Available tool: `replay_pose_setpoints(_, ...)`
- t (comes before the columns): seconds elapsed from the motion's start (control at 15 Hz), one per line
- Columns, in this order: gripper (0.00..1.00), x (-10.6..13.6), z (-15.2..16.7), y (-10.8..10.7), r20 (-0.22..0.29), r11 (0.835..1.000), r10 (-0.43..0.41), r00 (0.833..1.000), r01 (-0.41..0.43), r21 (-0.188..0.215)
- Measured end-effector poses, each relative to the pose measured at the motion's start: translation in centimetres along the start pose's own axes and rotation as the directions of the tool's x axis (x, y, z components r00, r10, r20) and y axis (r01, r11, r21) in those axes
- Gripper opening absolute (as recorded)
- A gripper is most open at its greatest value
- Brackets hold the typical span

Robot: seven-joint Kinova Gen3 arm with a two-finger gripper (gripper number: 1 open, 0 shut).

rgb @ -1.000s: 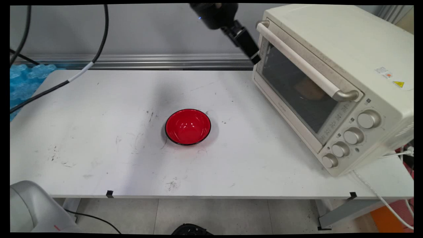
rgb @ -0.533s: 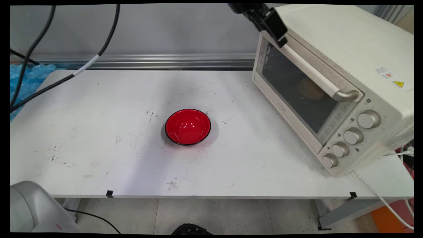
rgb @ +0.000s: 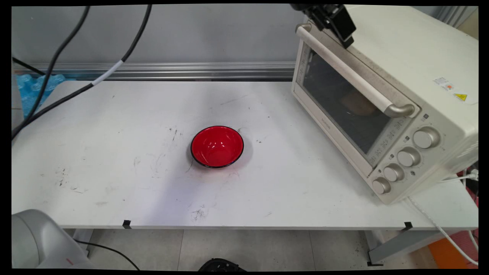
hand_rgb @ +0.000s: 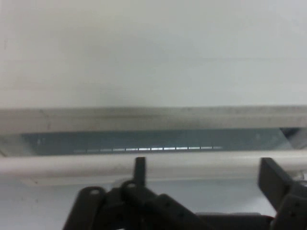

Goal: Open the oven

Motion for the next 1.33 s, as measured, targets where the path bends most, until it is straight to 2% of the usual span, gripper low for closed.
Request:
replay_pose_setpoints(0.07, 0.0, 0.3, 0.4, 0.1, -0.002, 1.0, 0.001, 1.0, -0.001, 0.0)
replay_pose_setpoints(0.27, 0.0, 1.1, 1.5, 0.6, -0.002, 1.0, 0.007, 1.0, -0.007, -0.003)
replay_pose_setpoints(0.67, 0.0, 2.0, 4.1, 0.8, 0.031, 1.0, -0.001, 1.0, 0.001, 0.001)
replay_pose_setpoints(1.33, 0.0, 1.8, 7.5, 0.2, 0.094, 1.0, -0.009, 0.996, 0.008, 0.01)
